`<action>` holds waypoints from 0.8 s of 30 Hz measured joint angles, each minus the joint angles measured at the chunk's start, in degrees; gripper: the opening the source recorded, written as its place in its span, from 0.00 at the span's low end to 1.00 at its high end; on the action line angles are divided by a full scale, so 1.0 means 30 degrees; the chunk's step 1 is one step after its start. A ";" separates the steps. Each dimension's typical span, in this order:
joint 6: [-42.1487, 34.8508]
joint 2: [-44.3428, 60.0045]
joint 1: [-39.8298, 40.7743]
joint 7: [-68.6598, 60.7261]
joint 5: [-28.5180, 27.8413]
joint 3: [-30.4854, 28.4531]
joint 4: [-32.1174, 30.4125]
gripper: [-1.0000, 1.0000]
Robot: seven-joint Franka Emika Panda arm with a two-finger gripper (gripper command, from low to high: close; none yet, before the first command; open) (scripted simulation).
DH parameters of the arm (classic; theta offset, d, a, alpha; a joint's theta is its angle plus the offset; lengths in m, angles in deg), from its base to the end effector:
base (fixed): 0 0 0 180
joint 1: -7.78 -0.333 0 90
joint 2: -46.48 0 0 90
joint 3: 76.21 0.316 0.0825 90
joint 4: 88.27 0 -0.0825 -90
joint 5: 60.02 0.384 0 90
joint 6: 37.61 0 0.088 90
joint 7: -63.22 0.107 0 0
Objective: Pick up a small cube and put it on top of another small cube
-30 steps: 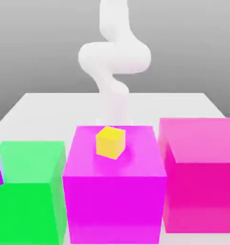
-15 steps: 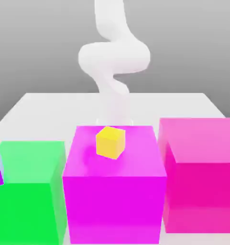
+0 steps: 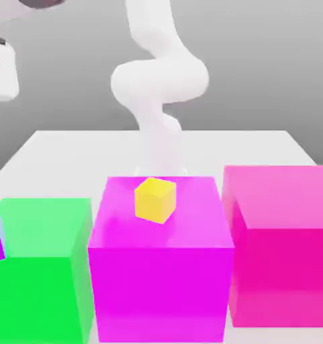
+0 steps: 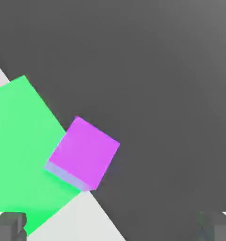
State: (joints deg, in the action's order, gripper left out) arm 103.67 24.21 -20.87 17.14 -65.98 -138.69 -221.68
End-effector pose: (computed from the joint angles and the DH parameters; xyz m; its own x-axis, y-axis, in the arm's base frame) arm 0.4103 -0.3012 0.4409 0.8797 0.2470 0.4063 0.2447 -0.9678 0.0586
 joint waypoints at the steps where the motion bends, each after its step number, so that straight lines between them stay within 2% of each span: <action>1: 0.0174 0.0431 -0.0709 -0.0963 0.0119 -0.0927 -0.0035 0.50; 4: 0.0716 0.1668 -0.3607 -0.3821 0.0448 -0.4422 -0.0145 0.50; 6: 0.1056 0.1921 -0.6457 -0.5127 -0.0170 -0.7621 -0.0207 0.50; 9: 0.1366 0.1213 -1.0581 -0.5948 -0.2686 -1.2281 -0.0227 0.50; 12: 0.1438 0.0073 -1.3543 -0.6424 -0.5705 -1.5839 -0.0163 0.50; 18: 0.1062 -0.2174 -1.7154 -0.7758 -1.1303 -2.0770 0.0119 0.50; 23: 0.2148 -0.4919 -1.9873 -0.6104 -1.5215 -2.4375 0.1084 0.50; 24: 0.2332 -0.5249 -2.0213 -0.5831 -1.5641 -2.4808 0.1213 0.00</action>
State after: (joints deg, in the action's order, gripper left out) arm 110.67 8.47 -81.51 -0.35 -112.90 -213.11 -218.04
